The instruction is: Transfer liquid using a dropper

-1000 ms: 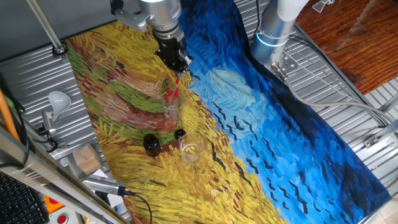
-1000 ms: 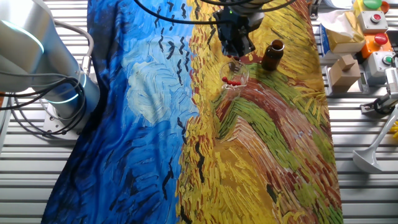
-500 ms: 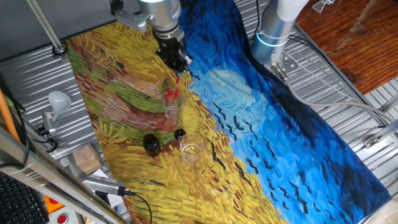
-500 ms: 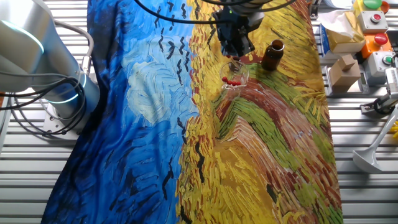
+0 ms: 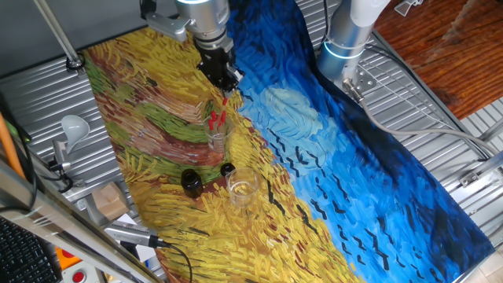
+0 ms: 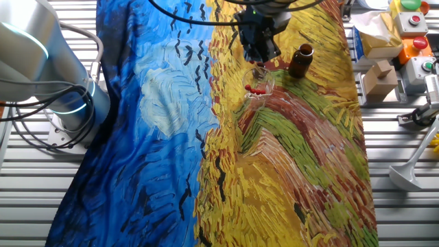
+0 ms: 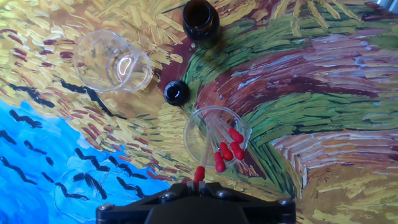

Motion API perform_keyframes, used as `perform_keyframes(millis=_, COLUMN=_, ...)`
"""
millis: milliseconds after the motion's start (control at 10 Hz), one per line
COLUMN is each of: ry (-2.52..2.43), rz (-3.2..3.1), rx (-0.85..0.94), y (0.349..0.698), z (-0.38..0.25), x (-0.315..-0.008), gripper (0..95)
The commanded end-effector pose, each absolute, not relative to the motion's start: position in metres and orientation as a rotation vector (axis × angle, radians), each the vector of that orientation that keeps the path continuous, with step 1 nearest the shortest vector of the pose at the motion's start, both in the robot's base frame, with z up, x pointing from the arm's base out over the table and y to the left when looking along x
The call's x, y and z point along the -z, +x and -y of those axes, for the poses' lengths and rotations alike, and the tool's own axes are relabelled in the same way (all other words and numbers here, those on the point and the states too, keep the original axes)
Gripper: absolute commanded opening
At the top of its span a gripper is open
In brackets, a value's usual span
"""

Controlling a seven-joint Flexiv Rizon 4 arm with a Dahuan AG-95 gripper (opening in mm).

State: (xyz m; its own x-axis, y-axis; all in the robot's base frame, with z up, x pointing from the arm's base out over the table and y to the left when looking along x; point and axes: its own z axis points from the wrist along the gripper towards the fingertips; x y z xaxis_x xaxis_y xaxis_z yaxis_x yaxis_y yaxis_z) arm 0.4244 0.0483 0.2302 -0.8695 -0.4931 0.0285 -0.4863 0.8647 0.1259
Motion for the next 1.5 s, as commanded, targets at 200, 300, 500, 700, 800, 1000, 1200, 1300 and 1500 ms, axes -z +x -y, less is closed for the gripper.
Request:
perform_keyframes(millis=200, ry=0.778, rz=2.978, rx=0.171, y=0.425, z=-0.048, x=-0.23, gripper=0.0)
perform_keyframes(millis=300, ry=0.778, rz=2.977, rx=0.171, y=0.425, z=-0.048, x=-0.23, gripper=0.0)
perform_keyframes(millis=500, ry=0.788, rz=2.971, rx=0.178, y=0.424, z=-0.049, x=-0.232, gripper=0.0)
perform_keyframes(millis=700, ry=0.786, rz=2.968, rx=0.179, y=0.421, z=-0.052, x=-0.246, gripper=0.0)
perform_keyframes(millis=800, ry=0.78, rz=2.968, rx=0.179, y=0.418, z=-0.054, x=-0.254, gripper=0.0)
perform_keyframes(millis=1000, ry=0.775, rz=2.968, rx=0.185, y=0.418, z=-0.058, x=-0.265, gripper=0.0)
perform_keyframes(millis=1200, ry=0.769, rz=2.967, rx=0.186, y=0.431, z=-0.061, x=-0.271, gripper=0.0)
perform_keyframes(millis=1300, ry=0.769, rz=2.965, rx=0.186, y=0.437, z=-0.063, x=-0.271, gripper=0.0)
perform_keyframes(millis=1500, ry=0.777, rz=2.962, rx=0.19, y=0.437, z=-0.063, x=-0.271, gripper=0.0)
